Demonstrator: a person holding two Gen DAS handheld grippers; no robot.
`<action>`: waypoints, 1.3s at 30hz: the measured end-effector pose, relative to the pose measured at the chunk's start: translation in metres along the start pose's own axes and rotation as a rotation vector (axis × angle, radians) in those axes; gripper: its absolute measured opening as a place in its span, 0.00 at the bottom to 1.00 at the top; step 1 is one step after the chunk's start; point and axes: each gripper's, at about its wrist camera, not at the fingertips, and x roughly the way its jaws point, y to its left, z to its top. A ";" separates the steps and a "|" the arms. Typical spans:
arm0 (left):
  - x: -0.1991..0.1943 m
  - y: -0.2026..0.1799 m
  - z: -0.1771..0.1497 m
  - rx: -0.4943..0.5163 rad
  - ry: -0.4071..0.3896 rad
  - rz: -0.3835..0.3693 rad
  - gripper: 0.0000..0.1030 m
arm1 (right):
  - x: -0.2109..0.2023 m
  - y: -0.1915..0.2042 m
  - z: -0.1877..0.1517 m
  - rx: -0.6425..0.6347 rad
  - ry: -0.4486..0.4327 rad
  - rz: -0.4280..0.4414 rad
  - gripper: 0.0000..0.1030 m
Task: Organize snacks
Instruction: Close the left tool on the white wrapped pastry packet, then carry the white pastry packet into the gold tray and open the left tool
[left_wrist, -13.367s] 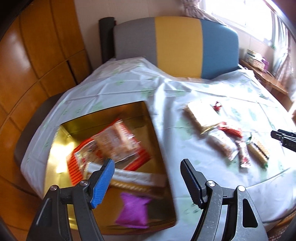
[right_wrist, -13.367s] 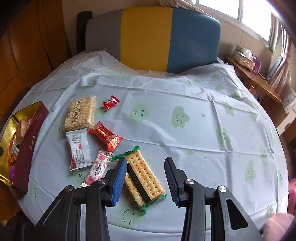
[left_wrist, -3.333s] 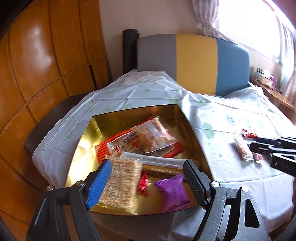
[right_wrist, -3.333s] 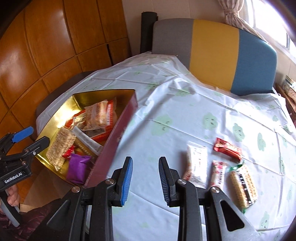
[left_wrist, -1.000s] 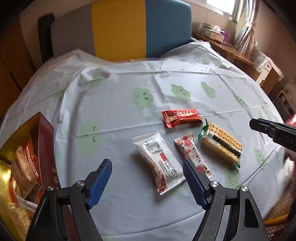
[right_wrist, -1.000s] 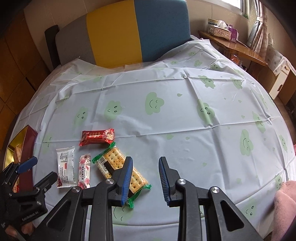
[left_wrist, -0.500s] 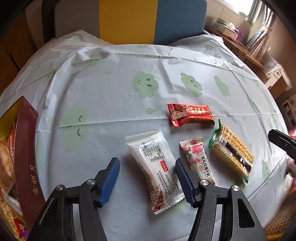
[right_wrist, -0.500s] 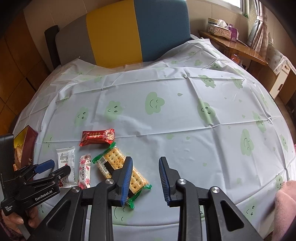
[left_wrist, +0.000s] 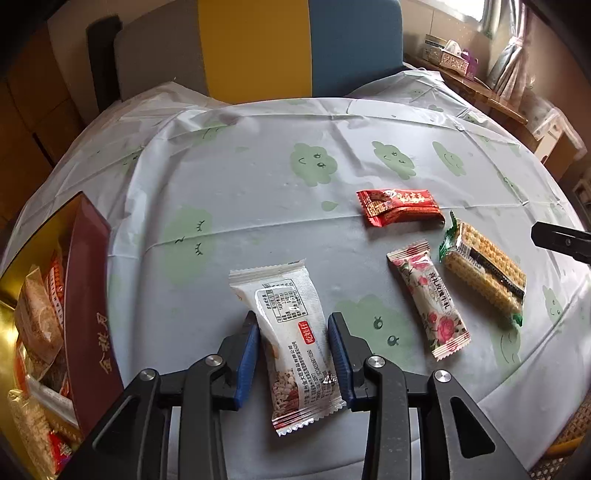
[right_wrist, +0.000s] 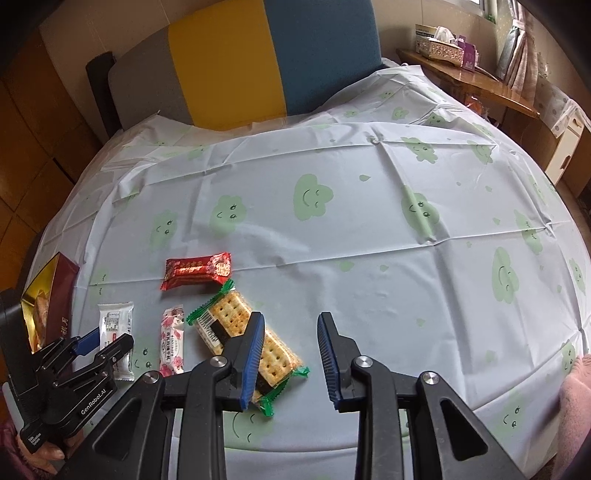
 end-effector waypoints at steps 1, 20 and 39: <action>-0.002 0.002 -0.003 -0.004 0.000 0.005 0.36 | 0.002 0.004 -0.001 -0.015 0.006 0.002 0.34; -0.080 0.036 -0.031 -0.028 -0.130 -0.056 0.35 | 0.034 0.052 -0.012 -0.279 0.090 -0.005 0.68; -0.123 0.213 -0.041 -0.389 -0.189 0.081 0.36 | 0.064 0.060 -0.014 -0.399 0.124 -0.129 0.65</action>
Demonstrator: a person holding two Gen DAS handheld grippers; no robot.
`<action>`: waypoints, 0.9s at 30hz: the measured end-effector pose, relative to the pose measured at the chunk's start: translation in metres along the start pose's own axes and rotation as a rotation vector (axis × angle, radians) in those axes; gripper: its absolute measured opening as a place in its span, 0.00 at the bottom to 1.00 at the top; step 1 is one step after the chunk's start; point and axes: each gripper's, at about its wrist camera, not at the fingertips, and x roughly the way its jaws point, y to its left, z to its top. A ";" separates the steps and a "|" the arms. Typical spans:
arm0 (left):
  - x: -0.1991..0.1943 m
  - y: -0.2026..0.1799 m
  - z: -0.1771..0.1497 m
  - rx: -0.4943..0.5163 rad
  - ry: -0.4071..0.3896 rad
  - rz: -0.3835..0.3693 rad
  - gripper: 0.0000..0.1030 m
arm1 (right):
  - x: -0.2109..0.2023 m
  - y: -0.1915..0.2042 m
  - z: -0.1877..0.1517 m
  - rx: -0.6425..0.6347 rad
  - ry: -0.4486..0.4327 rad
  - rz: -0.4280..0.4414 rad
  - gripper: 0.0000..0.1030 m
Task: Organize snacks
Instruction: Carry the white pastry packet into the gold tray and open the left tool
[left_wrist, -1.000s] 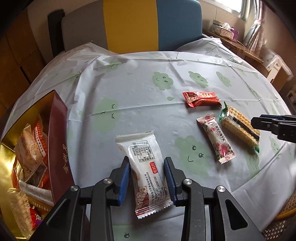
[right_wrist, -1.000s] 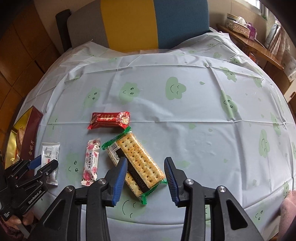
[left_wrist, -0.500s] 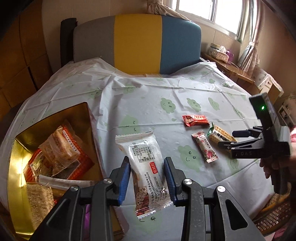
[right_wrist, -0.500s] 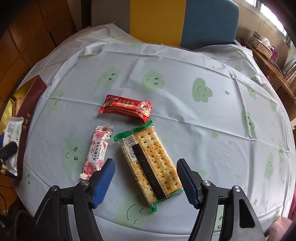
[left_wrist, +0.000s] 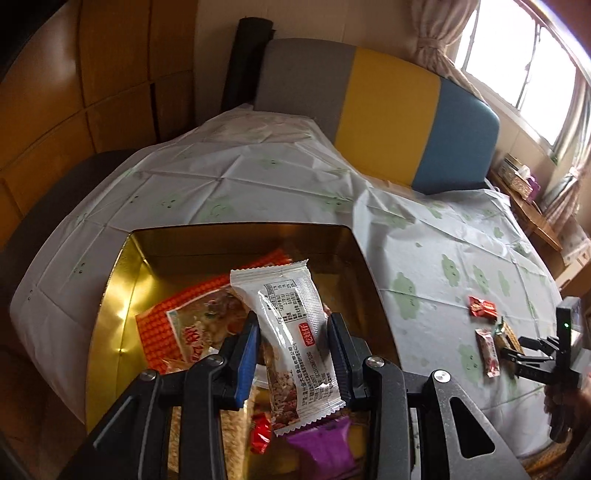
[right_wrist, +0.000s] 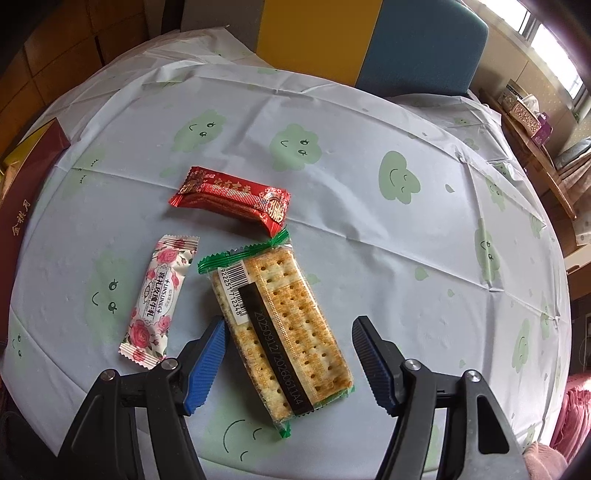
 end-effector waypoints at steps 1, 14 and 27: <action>0.003 0.005 0.002 -0.008 0.003 0.009 0.36 | 0.000 0.000 0.000 -0.001 -0.003 -0.003 0.59; 0.021 0.010 -0.010 -0.030 0.007 0.116 0.58 | 0.005 -0.002 0.000 0.017 0.015 0.008 0.54; -0.011 -0.023 -0.046 0.038 -0.037 0.120 0.58 | 0.006 0.001 -0.002 0.003 0.010 -0.004 0.54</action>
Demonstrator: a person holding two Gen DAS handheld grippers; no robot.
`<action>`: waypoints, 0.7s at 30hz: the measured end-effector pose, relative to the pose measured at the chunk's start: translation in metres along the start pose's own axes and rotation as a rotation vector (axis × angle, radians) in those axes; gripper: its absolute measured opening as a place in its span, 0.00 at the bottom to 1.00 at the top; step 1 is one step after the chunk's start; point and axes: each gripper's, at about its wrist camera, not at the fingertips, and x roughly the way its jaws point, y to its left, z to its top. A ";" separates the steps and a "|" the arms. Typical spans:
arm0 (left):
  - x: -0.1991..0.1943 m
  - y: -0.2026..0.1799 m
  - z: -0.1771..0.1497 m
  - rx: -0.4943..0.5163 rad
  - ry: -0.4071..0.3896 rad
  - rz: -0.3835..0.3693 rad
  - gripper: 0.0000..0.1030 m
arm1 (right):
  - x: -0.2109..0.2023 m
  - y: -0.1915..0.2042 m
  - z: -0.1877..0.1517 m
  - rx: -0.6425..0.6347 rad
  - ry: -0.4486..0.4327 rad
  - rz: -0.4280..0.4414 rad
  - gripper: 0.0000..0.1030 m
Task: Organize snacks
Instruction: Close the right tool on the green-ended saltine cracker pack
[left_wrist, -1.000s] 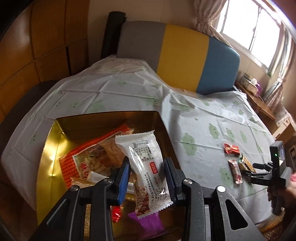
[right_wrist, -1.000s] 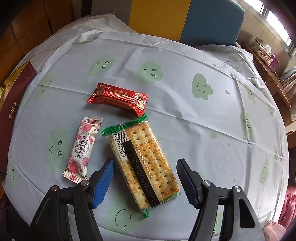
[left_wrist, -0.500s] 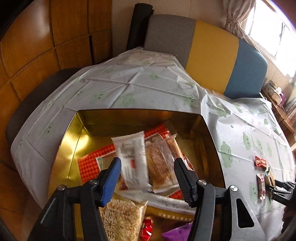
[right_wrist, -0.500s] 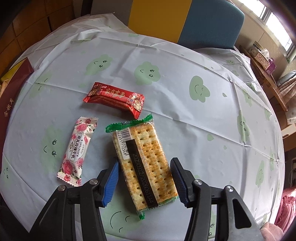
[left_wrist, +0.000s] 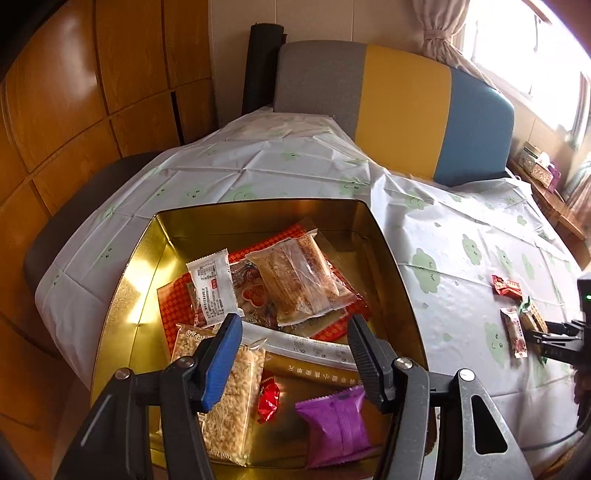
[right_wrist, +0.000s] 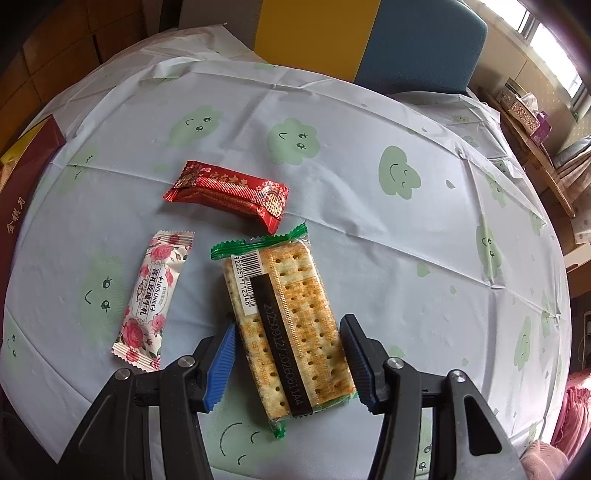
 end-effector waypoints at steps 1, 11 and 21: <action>-0.002 -0.001 -0.002 0.004 -0.003 -0.002 0.58 | 0.000 0.000 0.000 0.000 0.000 -0.001 0.54; -0.013 -0.007 -0.015 0.031 -0.005 0.000 0.58 | -0.002 -0.001 0.001 0.004 0.002 -0.002 0.54; -0.019 -0.001 -0.025 0.033 -0.002 0.005 0.58 | -0.006 0.003 0.000 -0.017 -0.004 -0.012 0.50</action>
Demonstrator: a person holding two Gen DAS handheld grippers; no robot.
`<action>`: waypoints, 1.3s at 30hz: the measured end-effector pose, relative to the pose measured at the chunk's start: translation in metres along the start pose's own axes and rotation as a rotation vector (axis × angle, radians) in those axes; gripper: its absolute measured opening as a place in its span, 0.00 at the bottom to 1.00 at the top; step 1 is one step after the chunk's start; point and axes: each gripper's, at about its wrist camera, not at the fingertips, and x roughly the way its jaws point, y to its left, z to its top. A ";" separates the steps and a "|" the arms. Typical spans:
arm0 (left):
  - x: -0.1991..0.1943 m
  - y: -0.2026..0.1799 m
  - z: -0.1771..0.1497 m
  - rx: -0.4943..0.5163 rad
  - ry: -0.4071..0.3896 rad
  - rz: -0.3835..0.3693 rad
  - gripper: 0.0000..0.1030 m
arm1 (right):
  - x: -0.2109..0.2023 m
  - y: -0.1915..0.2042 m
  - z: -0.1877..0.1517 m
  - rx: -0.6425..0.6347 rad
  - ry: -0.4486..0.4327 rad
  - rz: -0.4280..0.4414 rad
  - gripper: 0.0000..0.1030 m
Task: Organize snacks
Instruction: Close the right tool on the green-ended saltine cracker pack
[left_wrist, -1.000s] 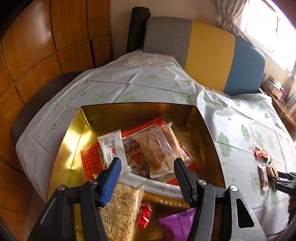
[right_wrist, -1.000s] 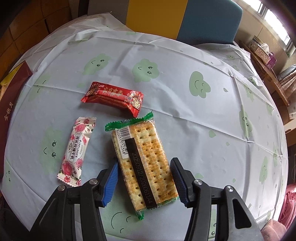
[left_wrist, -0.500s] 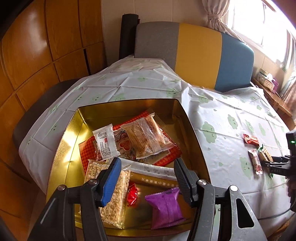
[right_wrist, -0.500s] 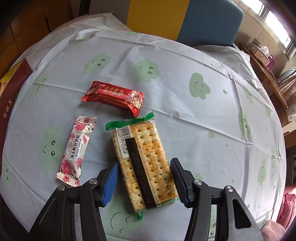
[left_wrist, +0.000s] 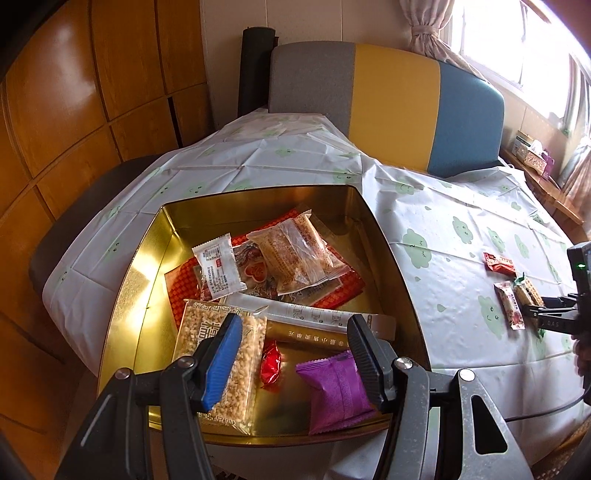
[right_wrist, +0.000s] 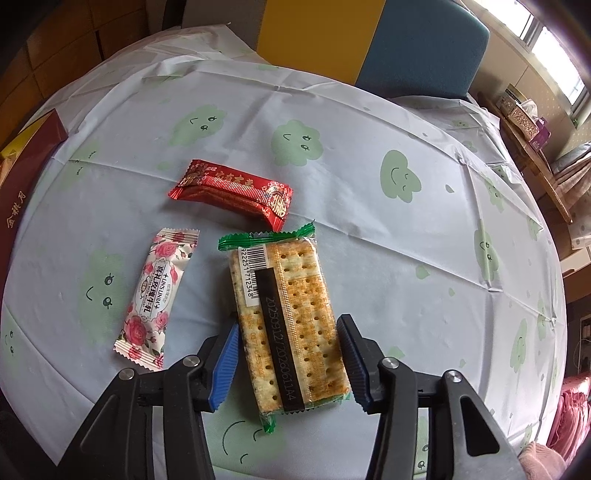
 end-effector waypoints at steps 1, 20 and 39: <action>-0.001 0.001 -0.001 -0.002 0.000 0.003 0.58 | 0.000 0.000 0.000 -0.001 0.000 -0.001 0.49; -0.001 0.019 -0.013 -0.039 0.027 0.032 0.58 | 0.000 0.004 -0.003 0.005 0.008 -0.016 0.49; -0.002 0.041 -0.018 -0.091 0.015 0.079 0.58 | -0.015 0.001 -0.009 0.099 0.030 0.050 0.48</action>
